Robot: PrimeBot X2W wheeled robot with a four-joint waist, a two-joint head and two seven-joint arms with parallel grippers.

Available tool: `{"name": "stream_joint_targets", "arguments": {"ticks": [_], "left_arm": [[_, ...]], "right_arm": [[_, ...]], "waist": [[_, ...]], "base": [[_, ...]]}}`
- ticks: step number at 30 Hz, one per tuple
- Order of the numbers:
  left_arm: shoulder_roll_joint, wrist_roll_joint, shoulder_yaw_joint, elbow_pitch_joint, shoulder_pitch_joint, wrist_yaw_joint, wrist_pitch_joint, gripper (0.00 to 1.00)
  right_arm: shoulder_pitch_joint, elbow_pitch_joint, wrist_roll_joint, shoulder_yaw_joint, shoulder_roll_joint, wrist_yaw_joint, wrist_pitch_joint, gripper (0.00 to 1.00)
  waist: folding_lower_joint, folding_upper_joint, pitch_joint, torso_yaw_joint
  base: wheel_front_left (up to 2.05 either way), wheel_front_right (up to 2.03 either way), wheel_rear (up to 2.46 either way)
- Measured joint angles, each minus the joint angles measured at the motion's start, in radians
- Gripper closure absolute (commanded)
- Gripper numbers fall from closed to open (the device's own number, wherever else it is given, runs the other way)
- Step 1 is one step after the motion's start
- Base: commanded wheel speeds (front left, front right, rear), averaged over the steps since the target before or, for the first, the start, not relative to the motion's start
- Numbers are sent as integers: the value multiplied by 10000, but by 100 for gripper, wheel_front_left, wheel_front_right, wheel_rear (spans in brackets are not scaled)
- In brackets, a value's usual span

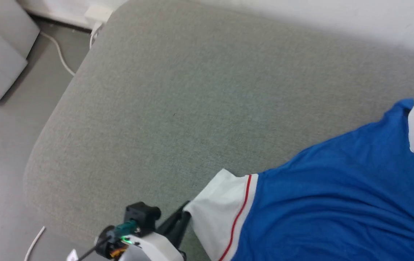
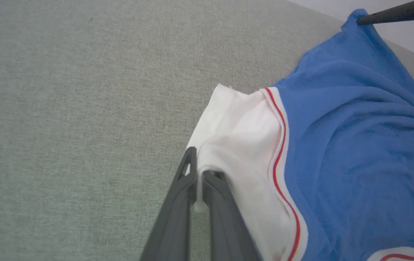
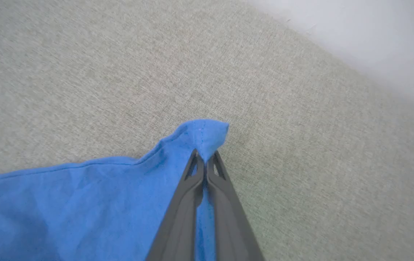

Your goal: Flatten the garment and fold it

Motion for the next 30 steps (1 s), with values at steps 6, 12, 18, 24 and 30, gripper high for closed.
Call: {"name": "stream_joint_targets", "arguments": {"ticks": [6,12,18,24,30], "left_arm": [[550,119,662,-665,-280,311,-196,100],[1118,399,1475,-1724,-717,717,-385,100],[1657,779,2431,-3196,-1446,1147,-516,100],[2102,1041,3423,-4506,-2677,1406,-550,100],[2525,1053,4061,-5218,-3910,1396,-324,100]], "right_arm": [[18,-1099,453,-8,-134,0,-980,100],[397,-2610,805,-533,-288,0,-1590,100],[643,-4525,936,-1390,-268,0,-1937,100],[668,-6180,961,-2307,-15,2,-1877,100],[444,-7221,963,-2773,301,2,-1580,100]], "waist": [[-2,0,-674,-518],[-1,0,-1290,-1251],[-3,0,-1801,-2078],[-3,0,-2125,-2903],[-3,0,-2214,-3673]], "base": [[0,0,0],[0,0,0],[0,0,0],[0,0,0],[0,0,0]]}}
